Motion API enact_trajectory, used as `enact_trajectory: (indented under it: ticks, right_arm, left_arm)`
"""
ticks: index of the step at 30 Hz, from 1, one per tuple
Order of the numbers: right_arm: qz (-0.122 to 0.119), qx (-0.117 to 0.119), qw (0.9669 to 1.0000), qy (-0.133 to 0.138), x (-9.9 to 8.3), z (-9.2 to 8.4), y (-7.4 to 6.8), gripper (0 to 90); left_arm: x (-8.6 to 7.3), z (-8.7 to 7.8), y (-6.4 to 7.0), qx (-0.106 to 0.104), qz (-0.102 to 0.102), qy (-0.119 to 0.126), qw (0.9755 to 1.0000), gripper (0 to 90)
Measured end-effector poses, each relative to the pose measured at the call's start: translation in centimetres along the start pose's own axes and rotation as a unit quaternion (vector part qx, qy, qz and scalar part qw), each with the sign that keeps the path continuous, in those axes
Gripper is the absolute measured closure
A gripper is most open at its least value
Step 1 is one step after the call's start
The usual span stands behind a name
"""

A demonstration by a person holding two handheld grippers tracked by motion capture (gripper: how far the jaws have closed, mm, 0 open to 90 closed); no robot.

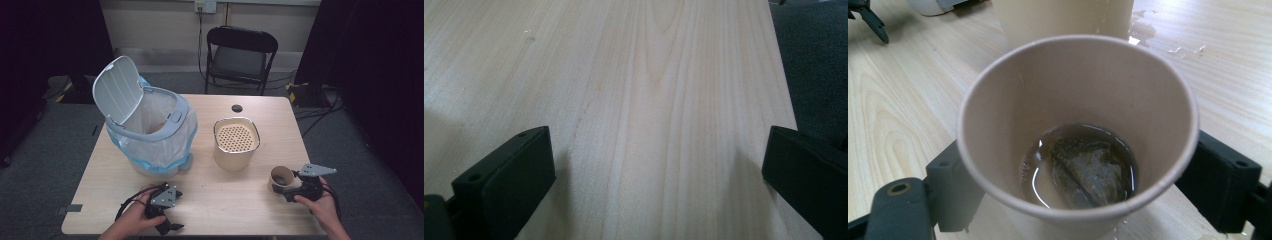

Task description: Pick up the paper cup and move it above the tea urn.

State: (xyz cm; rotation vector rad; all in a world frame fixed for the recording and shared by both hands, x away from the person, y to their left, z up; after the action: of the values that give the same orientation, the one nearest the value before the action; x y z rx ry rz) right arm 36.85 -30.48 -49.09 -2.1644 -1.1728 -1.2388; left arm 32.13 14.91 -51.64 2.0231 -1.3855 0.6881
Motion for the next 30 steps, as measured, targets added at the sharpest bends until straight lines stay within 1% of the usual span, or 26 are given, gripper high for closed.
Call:
enact_trajectory:
  ticks: [2, 3, 6, 9, 10, 14, 19, 21, 23, 25, 30]
  right_arm:
    - [0.007, 0.004, 1.0000, 0.005, -0.23, 0.14, 0.03, 14.9]
    - [0.004, 0.003, 0.9999, 0.009, -0.32, 0.19, 0.01, 15.4]
    - [-0.003, 0.000, 1.0000, 0.008, -0.56, 0.42, -0.15, 16.3]
    - [-0.009, -0.004, 0.9998, 0.016, -0.68, 0.56, -0.24, 17.7]
    - [-0.008, -0.001, 0.9998, 0.020, -0.71, 0.66, -0.27, 17.7]
    - [-0.009, -0.005, 0.9997, 0.024, -0.92, 0.90, -0.34, 18.2]
    - [-0.017, -0.014, 0.9991, 0.035, -0.90, 0.89, -0.41, 20.2]
    - [-0.026, -0.013, 0.9987, 0.041, -0.85, 0.87, -0.53, 22.5]
    - [-0.025, -0.015, 0.9988, 0.040, -0.83, 0.90, -0.58, 21.8]
    - [-0.024, -0.019, 0.9985, 0.045, -0.80, 0.91, -0.55, 21.4]
    - [-0.033, -0.024, 0.9977, 0.054, -0.65, 1.03, -0.67, 22.8]
  left_arm:
    - [0.00, 0.00, 0.00, 0.000, 0.000, 0.000, 1.0000, 0.0]
    - [0.00, 0.00, 0.00, 0.000, 0.000, 0.000, 1.0000, 0.0]
    - [0.00, 0.00, 0.00, 0.000, 0.000, 0.000, 1.0000, 0.0]
    - [0.00, 0.01, 0.01, 0.000, 0.000, 0.000, 1.0000, 0.0]
    - [0.00, 0.00, 0.00, 0.000, 0.000, 0.000, 1.0000, 0.0]
    - [0.00, 0.00, 0.00, 0.000, 0.000, 0.000, 1.0000, 0.0]
    - [0.00, 0.00, 0.00, 0.000, 0.000, 0.000, 1.0000, 0.0]
    - [0.00, 0.00, 0.00, 0.000, 0.000, 0.000, 1.0000, 0.0]
    - [0.00, 0.00, 0.00, 0.000, 0.000, 0.000, 1.0000, 0.0]
    - [0.00, 0.01, 0.01, -0.001, -0.001, 0.000, 1.0000, 0.0]
    - [0.00, 0.00, 0.00, 0.000, 0.000, 0.000, 1.0000, 0.0]
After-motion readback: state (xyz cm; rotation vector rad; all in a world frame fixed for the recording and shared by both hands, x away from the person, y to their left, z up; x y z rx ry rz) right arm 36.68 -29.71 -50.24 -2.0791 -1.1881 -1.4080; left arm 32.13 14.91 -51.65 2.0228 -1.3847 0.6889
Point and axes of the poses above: each handheld gripper's, and its own axes: z roughly forward along the jaws, x roughly out of its top, y roughly to its right, the point moved 2 cm from there along z, roughly forward along the jaws, and after that the axes turned 13 degrees about -z, right-handed, at the moved point
